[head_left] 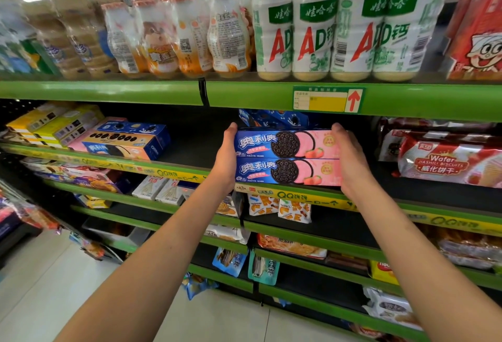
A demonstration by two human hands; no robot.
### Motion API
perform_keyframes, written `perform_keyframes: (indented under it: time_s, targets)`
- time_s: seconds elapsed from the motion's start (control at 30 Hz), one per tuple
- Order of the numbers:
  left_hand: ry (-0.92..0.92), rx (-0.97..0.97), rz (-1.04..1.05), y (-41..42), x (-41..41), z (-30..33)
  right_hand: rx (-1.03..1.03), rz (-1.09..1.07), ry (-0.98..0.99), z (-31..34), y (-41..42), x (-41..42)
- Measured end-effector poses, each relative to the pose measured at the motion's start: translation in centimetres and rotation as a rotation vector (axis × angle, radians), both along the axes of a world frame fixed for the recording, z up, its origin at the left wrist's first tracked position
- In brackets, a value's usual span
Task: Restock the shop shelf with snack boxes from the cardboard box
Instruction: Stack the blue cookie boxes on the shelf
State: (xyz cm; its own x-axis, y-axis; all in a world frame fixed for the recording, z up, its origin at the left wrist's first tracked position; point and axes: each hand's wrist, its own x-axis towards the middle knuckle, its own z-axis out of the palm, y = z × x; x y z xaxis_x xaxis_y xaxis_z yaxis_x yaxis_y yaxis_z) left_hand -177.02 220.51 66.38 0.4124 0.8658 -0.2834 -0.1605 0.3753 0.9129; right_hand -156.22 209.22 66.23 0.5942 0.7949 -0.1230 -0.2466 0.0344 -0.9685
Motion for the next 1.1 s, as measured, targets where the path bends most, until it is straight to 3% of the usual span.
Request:
perform_keyframes:
  time_s: [1.1]
  targets:
    - [0.038, 0.018, 0.025, -0.54, -0.11, 0.01, -0.053, 0.016, 0.020, -0.69, 0.59, 0.39]
